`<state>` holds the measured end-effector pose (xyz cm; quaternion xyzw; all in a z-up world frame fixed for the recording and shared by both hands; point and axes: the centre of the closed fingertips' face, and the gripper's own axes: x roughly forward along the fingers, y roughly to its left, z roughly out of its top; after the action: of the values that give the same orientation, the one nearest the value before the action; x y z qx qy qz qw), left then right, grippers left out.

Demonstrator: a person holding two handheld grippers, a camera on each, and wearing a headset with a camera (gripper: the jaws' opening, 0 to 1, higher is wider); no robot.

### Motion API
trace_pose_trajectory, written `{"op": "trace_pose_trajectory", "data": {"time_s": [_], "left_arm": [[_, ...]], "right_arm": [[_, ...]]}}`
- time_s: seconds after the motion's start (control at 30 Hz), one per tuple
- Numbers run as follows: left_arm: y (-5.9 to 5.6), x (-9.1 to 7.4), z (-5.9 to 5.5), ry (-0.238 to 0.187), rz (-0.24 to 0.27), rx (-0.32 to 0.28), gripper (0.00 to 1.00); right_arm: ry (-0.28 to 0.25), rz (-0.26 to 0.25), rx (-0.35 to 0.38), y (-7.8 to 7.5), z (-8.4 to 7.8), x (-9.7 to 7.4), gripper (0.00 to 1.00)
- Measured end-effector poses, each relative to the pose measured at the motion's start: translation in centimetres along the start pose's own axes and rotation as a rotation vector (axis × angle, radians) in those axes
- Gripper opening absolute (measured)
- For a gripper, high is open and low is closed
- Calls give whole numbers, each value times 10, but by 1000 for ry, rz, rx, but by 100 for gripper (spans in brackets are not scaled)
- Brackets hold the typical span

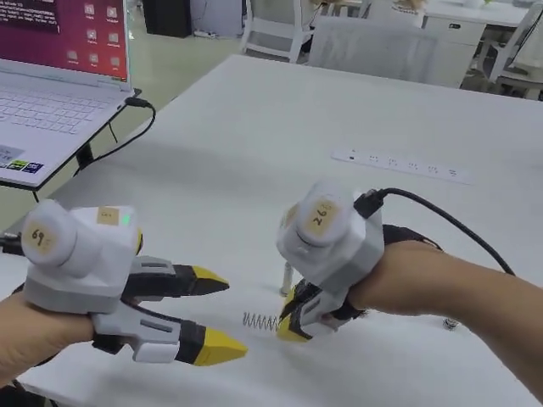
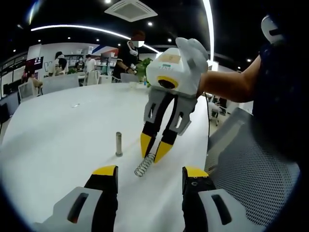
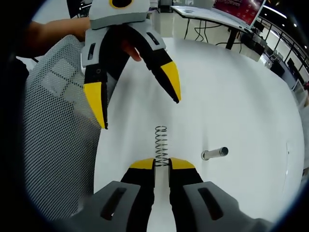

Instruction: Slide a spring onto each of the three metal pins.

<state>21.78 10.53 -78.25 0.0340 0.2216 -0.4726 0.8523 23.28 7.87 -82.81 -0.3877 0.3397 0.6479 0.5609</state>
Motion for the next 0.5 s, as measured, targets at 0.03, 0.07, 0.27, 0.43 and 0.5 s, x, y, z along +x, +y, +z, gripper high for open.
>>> {"op": "trace_pose_trajectory", "data": {"time_s": [0.03, 0.07, 0.27, 0.43, 0.5], "left_arm": [[-1, 0, 1, 0, -3, 3, 47], [-1, 1, 2, 0, -7, 7, 46], [-6, 5, 8, 1, -29, 30, 43], [-9, 9, 16, -5, -48, 51, 40], [-12, 10, 20, -6, -59, 63, 38]], "right_arm": [[0, 1, -5, 1, 0, -4, 8], [-1, 0, -7, 2, 1, -7, 8], [-3, 1, -24, 8, 1, -24, 8], [-5, -10, -35, 11, 2, -35, 8], [-9, -16, -41, 11, 3, -40, 8]]}}
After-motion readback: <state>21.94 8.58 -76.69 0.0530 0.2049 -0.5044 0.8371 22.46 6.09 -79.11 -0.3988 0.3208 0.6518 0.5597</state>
